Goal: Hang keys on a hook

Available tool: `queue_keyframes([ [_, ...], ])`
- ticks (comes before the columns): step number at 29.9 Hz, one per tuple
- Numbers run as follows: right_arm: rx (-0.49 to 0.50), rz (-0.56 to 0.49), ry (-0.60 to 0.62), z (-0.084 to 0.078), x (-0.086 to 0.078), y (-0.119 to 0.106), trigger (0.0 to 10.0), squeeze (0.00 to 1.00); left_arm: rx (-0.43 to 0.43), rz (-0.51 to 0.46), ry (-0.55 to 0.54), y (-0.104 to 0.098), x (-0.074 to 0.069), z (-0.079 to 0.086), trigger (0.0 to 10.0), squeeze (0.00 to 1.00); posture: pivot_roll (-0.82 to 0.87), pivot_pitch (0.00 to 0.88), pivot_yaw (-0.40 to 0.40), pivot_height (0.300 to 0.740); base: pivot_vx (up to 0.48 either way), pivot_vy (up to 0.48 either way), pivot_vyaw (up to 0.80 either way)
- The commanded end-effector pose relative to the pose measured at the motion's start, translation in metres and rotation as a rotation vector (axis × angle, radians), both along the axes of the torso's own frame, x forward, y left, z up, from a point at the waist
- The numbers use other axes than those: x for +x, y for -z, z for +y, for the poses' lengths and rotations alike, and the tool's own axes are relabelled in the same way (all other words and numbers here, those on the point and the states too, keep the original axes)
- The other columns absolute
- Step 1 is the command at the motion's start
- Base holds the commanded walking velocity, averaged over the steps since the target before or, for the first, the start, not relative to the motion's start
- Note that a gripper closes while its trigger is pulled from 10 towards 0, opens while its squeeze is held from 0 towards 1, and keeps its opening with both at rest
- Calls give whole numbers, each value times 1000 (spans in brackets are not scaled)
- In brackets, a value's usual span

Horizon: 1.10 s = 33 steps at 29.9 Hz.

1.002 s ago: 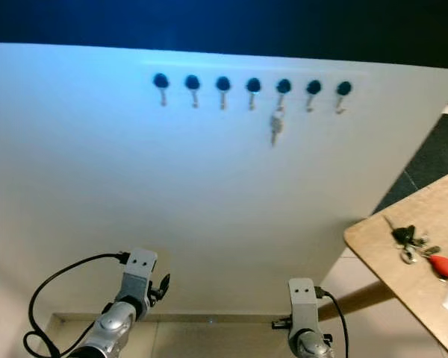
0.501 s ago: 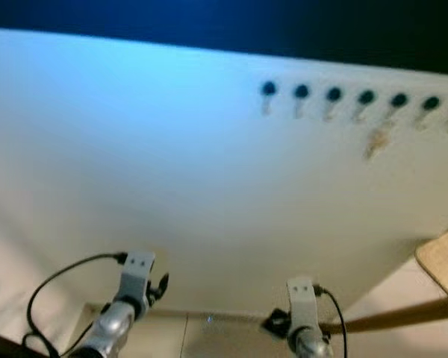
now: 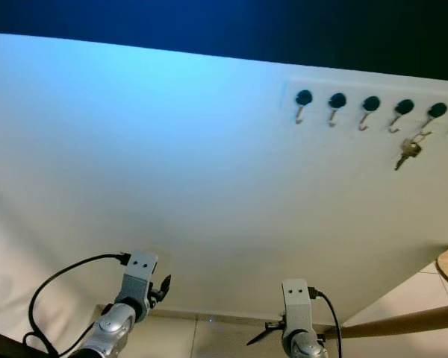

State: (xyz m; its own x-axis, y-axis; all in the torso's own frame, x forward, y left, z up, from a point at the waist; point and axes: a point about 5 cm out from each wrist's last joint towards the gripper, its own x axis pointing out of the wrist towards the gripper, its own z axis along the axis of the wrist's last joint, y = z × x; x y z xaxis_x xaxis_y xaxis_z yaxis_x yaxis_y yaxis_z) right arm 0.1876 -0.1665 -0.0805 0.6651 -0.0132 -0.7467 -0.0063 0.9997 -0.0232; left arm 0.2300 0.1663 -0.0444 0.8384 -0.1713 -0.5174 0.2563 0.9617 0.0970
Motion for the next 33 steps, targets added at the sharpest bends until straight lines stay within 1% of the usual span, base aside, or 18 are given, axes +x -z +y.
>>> queue_keyframes([
  [1, -11, 9, 16, -6, -4, 1, 10000, 0, -2, 3, 14, 2, -3, -3, 10000, 0, 72, 9, -54, 740, 0, -480, 0],
  [2, -12, 9, 16, -6, -4, 1, 10000, 0, -6, 2, 7, 2, -2, -3, 10000, 0, 72, 13, -56, 740, 0, -428, 0],
  [5, -12, 9, 16, -7, -3, 1, 10000, 0, -22, 20, -32, 3, -3, -1, 10000, 0, 72, 13, -56, 740, 0, 0, 0],
  [17, -11, 9, 18, -6, -4, 1, 10000, 0, -23, 16, -33, 3, -3, -1, 10000, 0, 70, 23, -59, 740, 0, 0, 0],
  [24, -10, 4, 75, -13, -4, 1, 10000, 0, -34, 15, -36, 2, -3, -2, 10000, 0, 68, 26, -57, 740, 0, 0, 0],
  [27, -20, 3, 109, -20, -6, 1, 10000, 0, -37, 16, -36, 3, -3, -2, 10000, 0, 67, 26, -56, 740, 0, 0, 0],
  [31, -23, 2, 108, -21, -6, 1, 10000, 0, -39, 17, -34, 2, -2, -2, 10000, 0, 65, 26, -55, 740, 0, 0, 0],
  [33, -23, 1, 108, -21, -6, 1, 10000, 0, -39, 17, -34, 2, -2, -2, 10000, 0, 64, 27, -54, 740, -247, 0, 0],
])
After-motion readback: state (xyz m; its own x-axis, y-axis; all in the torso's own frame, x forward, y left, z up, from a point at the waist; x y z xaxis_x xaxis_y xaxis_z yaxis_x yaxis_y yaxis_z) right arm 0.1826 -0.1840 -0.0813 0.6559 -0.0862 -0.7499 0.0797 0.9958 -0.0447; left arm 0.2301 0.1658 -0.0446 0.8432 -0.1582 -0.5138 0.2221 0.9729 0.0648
